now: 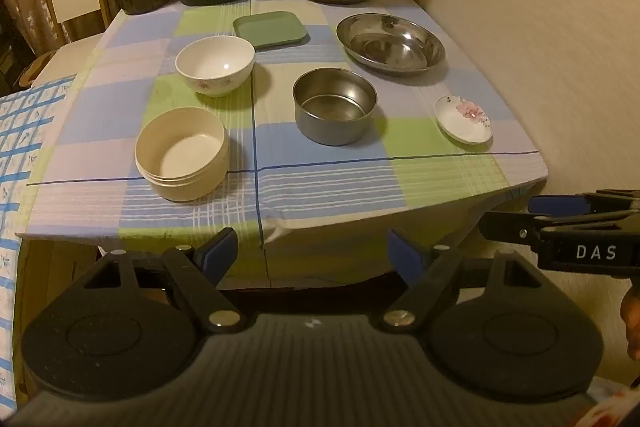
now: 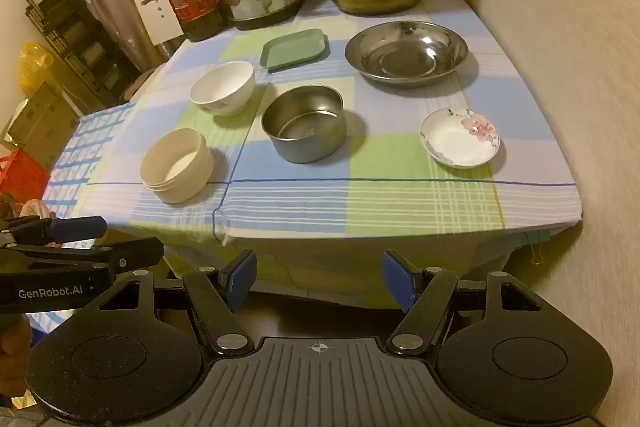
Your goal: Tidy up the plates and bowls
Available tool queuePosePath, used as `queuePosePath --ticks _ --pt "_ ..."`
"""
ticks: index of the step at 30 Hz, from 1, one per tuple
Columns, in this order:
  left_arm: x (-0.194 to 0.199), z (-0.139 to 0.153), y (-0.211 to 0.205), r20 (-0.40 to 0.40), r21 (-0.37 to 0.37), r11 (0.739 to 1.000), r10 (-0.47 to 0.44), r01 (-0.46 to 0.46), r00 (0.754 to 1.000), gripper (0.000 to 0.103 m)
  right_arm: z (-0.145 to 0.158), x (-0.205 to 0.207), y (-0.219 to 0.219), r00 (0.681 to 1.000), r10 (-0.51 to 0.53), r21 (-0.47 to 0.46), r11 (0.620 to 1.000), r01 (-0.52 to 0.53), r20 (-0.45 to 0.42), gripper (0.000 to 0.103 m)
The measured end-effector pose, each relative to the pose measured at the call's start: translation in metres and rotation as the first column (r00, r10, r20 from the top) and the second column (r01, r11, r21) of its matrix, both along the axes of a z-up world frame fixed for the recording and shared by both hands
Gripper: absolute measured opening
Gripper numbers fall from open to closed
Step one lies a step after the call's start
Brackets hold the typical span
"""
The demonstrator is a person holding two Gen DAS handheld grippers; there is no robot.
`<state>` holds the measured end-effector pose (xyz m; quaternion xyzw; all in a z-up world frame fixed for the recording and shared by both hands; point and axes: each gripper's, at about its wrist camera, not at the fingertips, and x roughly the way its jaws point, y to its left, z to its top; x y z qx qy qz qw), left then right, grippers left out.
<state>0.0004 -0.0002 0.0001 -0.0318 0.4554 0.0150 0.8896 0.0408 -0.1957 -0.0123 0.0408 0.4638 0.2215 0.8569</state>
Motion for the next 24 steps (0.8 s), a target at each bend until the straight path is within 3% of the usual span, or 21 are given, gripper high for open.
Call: queuePosePath --ticks 24 --pt "0.0026 -0.0033 0.0027 -0.001 -0.012 1.000 0.003 -0.003 1.000 0.081 0.0016 0.0014 -0.0006 1.000 0.000 0.000 1.000 0.000 -0.002 0.069"
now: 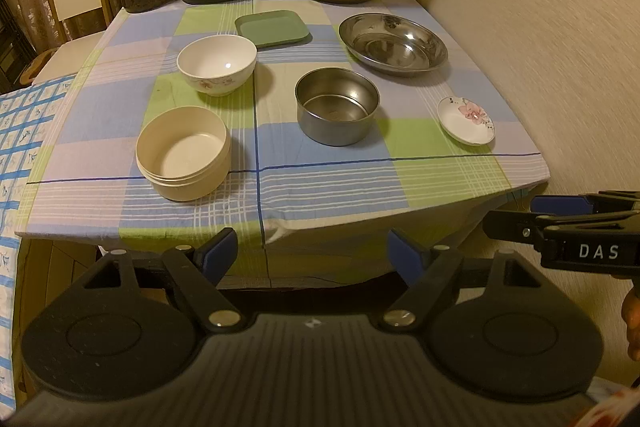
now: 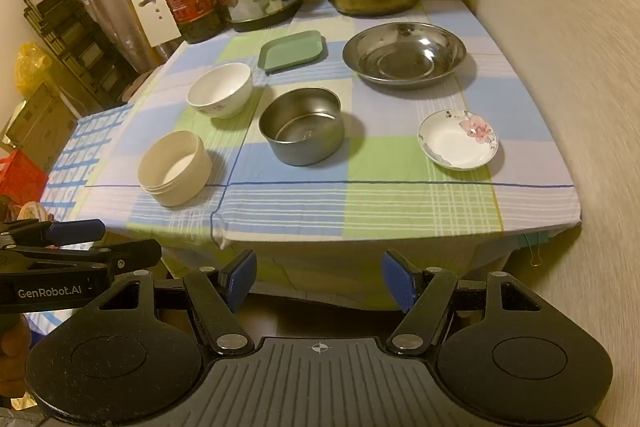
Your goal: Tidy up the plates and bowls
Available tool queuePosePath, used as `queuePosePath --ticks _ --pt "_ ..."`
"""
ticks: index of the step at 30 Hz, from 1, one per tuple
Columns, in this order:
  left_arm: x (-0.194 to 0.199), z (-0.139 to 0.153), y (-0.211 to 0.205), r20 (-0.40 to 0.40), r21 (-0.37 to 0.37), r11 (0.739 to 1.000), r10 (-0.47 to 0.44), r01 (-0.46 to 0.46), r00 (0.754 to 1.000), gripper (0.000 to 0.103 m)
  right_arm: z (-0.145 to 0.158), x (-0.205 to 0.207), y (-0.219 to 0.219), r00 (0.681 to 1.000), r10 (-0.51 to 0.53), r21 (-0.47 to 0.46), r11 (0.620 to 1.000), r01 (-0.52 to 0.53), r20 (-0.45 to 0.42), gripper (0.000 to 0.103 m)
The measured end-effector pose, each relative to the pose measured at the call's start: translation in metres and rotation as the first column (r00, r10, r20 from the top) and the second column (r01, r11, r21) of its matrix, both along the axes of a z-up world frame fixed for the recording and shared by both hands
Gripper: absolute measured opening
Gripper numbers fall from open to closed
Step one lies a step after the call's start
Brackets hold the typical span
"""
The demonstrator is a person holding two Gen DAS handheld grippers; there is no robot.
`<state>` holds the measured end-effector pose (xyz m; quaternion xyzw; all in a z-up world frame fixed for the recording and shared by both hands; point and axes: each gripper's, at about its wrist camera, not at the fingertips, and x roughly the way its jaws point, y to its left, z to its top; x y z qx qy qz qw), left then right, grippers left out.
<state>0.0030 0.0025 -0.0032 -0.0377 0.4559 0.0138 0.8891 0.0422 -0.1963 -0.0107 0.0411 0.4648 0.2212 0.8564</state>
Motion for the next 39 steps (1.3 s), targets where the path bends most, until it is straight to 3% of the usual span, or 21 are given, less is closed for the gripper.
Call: queuePosePath --ticks 39 --pt "-0.0020 0.0058 -0.0012 0.009 -0.003 1.000 -0.001 0.001 1.000 0.081 0.0045 -0.0007 -0.0009 1.000 0.000 -0.003 1.000 0.000 0.009 0.069"
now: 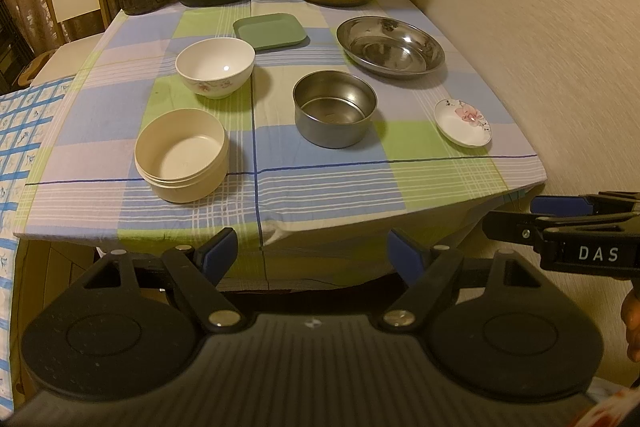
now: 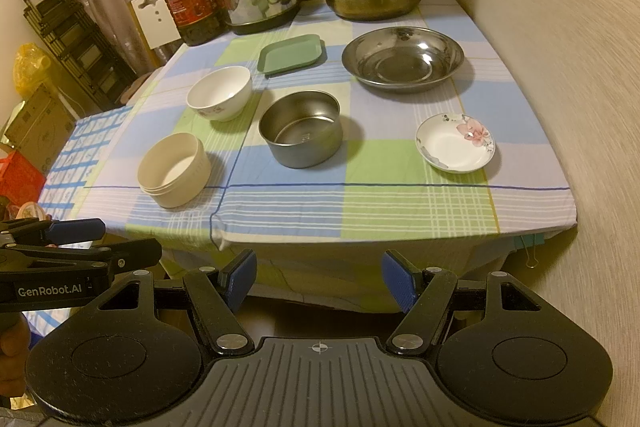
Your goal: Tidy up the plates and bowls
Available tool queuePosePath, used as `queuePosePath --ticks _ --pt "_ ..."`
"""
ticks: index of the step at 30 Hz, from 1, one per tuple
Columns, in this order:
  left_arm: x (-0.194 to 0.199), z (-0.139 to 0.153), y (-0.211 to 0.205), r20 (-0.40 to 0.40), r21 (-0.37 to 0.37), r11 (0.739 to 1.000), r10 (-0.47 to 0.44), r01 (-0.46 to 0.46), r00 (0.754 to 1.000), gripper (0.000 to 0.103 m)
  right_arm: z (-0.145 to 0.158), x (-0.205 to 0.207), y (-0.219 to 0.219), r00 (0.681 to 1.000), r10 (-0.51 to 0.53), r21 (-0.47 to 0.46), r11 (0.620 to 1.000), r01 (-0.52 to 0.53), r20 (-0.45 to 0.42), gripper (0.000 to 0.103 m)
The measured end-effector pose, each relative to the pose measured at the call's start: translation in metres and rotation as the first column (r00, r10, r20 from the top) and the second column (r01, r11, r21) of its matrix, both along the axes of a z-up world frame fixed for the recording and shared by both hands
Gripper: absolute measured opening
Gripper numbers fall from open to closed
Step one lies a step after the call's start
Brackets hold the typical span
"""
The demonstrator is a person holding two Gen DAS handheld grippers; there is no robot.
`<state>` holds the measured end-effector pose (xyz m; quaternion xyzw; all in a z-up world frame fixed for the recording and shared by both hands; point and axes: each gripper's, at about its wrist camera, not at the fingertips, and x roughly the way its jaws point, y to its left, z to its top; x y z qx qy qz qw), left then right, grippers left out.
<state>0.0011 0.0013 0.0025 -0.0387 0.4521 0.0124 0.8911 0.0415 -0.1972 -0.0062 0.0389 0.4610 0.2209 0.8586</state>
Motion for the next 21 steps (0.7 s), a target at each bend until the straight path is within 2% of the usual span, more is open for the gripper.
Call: queuePosePath --ticks 21 --pt "-0.0001 -0.0005 0.0005 -0.001 -0.001 1.000 0.001 -0.001 1.000 0.081 -0.0019 0.0010 0.0034 1.000 0.001 0.000 1.000 -0.001 0.000 0.069"
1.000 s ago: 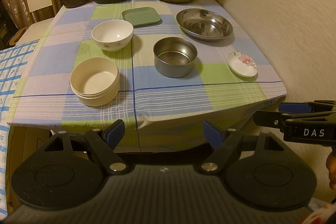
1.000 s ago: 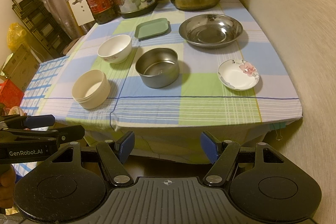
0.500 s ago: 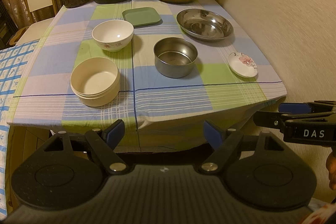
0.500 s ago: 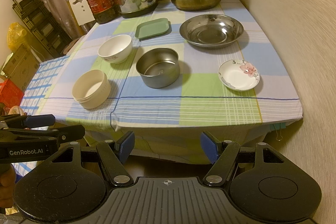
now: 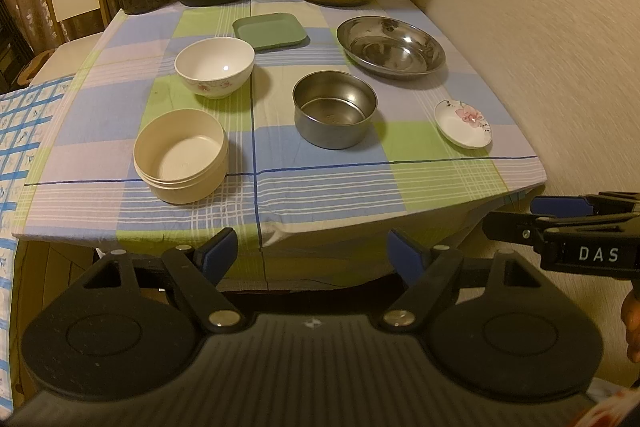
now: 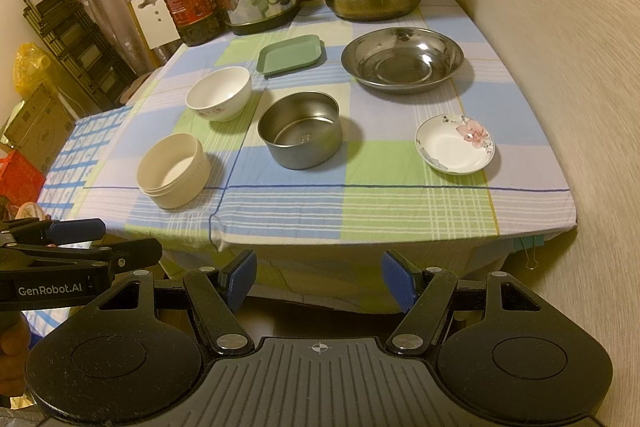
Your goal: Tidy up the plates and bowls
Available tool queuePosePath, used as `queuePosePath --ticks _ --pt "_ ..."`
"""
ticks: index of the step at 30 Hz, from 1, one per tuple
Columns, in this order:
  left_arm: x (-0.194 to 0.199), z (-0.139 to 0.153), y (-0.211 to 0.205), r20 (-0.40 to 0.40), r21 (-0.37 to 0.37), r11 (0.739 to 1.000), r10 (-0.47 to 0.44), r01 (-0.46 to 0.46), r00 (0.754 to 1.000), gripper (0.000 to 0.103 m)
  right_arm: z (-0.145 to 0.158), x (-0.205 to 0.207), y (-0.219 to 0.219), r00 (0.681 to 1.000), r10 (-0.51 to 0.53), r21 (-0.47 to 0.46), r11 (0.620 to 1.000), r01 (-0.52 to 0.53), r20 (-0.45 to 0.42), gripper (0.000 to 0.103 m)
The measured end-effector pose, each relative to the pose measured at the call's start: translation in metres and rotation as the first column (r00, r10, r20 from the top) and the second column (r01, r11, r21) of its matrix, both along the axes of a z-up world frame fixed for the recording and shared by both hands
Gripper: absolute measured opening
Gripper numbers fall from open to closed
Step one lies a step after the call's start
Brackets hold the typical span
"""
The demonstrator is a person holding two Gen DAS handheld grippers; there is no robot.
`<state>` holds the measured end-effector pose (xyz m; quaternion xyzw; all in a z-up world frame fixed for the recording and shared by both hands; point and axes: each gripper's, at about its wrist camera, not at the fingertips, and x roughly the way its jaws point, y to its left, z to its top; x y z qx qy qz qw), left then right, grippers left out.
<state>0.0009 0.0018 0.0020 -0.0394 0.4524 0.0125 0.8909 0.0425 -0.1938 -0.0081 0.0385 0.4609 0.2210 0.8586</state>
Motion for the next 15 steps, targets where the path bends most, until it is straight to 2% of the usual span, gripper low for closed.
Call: queuePosePath --ticks 15 --pt "0.0027 -0.0005 -0.0029 -0.005 0.005 1.000 0.006 -0.006 1.000 0.081 0.0034 0.0068 -0.0068 1.000 0.004 0.006 1.000 -0.004 0.003 0.069"
